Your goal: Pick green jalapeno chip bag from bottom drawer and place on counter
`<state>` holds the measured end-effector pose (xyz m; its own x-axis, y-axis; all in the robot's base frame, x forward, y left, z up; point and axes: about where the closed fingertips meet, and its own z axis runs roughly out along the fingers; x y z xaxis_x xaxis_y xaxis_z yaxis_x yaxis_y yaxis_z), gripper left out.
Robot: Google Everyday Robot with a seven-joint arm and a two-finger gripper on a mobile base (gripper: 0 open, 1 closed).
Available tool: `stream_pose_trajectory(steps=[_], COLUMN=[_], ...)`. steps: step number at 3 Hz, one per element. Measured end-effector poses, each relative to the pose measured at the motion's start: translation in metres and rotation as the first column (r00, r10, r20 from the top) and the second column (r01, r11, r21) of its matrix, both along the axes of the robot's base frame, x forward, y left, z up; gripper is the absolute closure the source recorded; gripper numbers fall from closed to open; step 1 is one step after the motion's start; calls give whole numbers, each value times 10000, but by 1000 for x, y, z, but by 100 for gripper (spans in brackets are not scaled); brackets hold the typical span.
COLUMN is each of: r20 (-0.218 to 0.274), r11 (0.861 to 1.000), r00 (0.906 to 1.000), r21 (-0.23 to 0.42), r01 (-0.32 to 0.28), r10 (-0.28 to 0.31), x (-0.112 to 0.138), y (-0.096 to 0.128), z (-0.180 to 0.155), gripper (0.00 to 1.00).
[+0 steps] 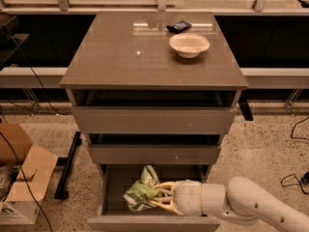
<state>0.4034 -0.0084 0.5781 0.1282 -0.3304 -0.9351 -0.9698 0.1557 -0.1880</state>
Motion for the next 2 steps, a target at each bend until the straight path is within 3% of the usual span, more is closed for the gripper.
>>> stream_pose_trajectory(steps=[2], r20=[1531], r11=[9974], r00=[9856], r21=[112], r01=[705], r10=[-714], x=[51], y=[-15], z=[87], gripper=[100])
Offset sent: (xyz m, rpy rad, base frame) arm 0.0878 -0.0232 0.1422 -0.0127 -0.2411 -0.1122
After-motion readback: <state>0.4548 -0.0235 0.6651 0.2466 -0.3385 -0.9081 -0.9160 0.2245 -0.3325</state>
